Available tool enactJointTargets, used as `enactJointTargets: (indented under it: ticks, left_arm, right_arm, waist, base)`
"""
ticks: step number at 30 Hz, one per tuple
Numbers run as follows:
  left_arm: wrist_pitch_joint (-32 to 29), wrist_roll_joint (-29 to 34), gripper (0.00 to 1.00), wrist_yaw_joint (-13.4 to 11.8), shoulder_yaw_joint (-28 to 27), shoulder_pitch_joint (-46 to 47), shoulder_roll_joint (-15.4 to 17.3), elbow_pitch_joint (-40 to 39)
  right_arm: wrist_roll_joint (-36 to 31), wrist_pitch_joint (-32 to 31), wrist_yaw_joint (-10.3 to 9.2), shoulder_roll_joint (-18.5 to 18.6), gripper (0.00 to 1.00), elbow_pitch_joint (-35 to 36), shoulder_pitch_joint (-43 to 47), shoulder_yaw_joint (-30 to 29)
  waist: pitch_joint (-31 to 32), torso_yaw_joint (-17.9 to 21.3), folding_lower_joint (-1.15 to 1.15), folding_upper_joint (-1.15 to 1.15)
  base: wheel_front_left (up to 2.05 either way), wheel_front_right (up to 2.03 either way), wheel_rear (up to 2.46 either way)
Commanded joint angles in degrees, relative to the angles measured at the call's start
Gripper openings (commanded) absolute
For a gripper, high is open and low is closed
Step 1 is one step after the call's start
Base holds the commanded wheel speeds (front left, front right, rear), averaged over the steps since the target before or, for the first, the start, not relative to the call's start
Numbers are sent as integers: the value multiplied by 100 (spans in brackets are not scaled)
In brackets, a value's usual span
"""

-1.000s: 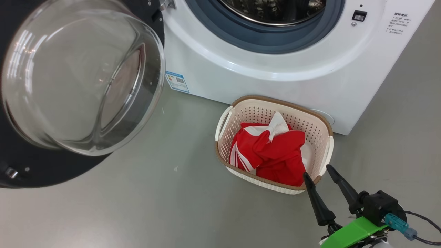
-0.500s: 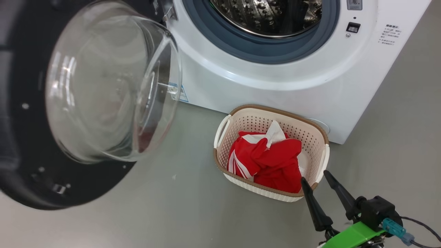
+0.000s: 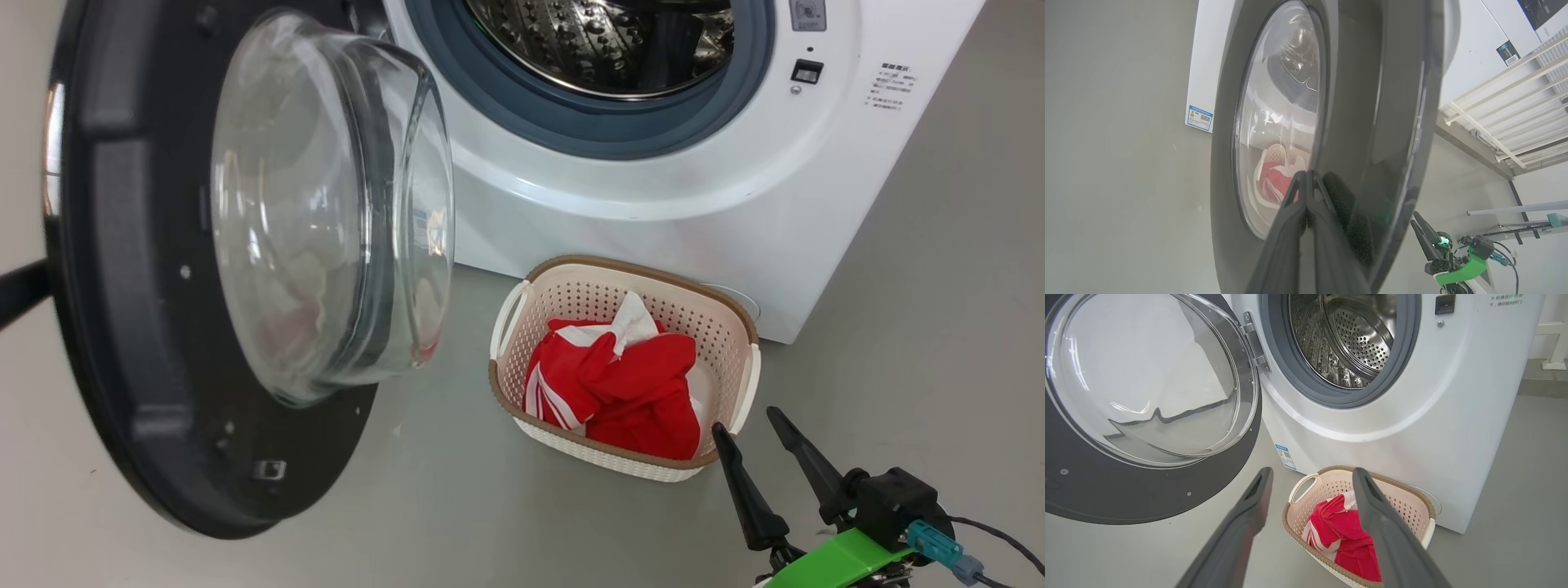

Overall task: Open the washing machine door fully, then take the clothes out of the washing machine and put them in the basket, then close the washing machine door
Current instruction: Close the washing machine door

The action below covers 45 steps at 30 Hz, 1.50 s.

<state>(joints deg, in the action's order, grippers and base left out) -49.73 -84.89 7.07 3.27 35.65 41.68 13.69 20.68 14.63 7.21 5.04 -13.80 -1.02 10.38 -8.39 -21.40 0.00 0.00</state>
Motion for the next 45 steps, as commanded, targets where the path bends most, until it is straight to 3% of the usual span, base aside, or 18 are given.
enactJointTargets:
  ticks: [1, 19, 39, 41, 45]
  left_arm:
    - [34, -116, 0, 42, -197, 82, 267, -243]
    - [932, -83, 0, 42, 696, 572, -527, -1206]
    - [2025, 27, 0, 42, 1037, 217, -330, -1038]
    - [2207, 39, 5, 42, 1013, 74, -299, -997]
    - [2564, 64, 43, 42, 978, -234, -232, -879]
  right_arm:
    - [13, 37, 28, -11, 100, 151, -10, 116]
    - [-18, 37, 28, -58, 100, 176, -144, 11]
    - [-9, 37, 28, -125, 100, 197, -34, -30]
    - [-10, 37, 28, -128, 100, 207, -7, -29]
    - [-13, 37, 28, -121, 100, 213, 29, -32]
  waist:
    - [-14, 31, 0, 0]
    - [-167, 329, 0, 0]
    - [-43, 399, 0, 0]
    - [-29, 379, 0, 0]
    - [-1, 345, 0, 0]
  base:
    - [0, 0, 0]
    - [0, 0, 0]
    - [0, 0, 0]
    - [0, 0, 0]
    - [0, 0, 0]
